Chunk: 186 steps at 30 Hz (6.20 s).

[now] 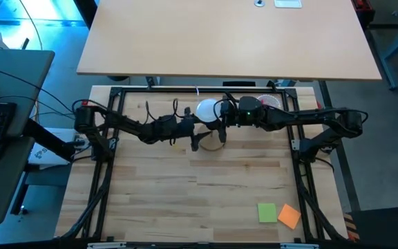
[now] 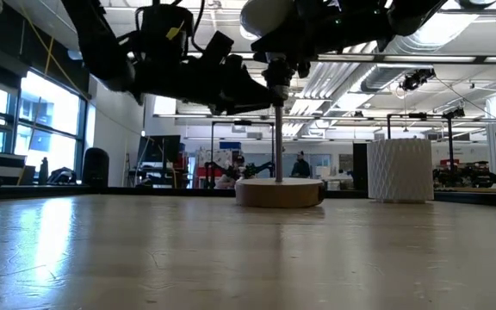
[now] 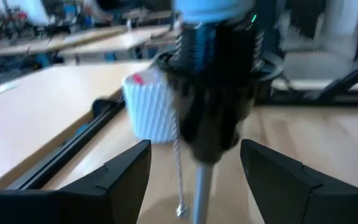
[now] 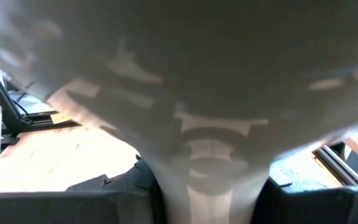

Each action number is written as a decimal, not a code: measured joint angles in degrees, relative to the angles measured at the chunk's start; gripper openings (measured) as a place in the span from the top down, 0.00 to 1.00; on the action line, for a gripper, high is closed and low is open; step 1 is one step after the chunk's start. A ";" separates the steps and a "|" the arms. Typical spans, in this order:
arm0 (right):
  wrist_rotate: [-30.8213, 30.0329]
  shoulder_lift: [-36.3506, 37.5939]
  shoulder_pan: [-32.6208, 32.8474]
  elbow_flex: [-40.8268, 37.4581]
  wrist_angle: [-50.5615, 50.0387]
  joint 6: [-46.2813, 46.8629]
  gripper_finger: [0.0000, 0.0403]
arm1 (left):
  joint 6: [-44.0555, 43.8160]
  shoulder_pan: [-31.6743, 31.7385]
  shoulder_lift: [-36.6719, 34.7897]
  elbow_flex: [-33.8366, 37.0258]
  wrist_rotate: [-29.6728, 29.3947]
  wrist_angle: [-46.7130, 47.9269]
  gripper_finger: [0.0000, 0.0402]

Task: Screw lightbulb
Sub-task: Insert the white lightbulb into the desk lamp

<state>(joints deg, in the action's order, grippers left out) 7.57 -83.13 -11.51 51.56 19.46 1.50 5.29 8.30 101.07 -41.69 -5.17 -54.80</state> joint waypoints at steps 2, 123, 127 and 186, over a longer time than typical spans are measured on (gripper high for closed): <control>0.00 0.00 -0.02 -0.01 0.13 0.04 0.68 | -0.34 -0.01 1.96 0.00 0.49 -3.59 0.39; 11.99 -11.02 -3.62 0.14 26.00 -1.44 0.68 | 3.82 2.35 -16.20 -2.10 -2.17 36.02 0.40; 11.77 -10.98 -4.58 0.12 26.80 -0.86 0.68 | 3.86 2.16 -17.93 -2.10 -3.23 38.51 0.40; 9.31 -10.69 -4.39 0.23 17.40 0.05 0.68 | 7.24 6.45 -24.49 -23.28 8.47 49.71 0.40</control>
<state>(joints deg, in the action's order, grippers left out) 16.89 -93.82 -15.90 51.79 36.87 1.55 12.53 14.75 76.58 -64.97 3.29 -5.09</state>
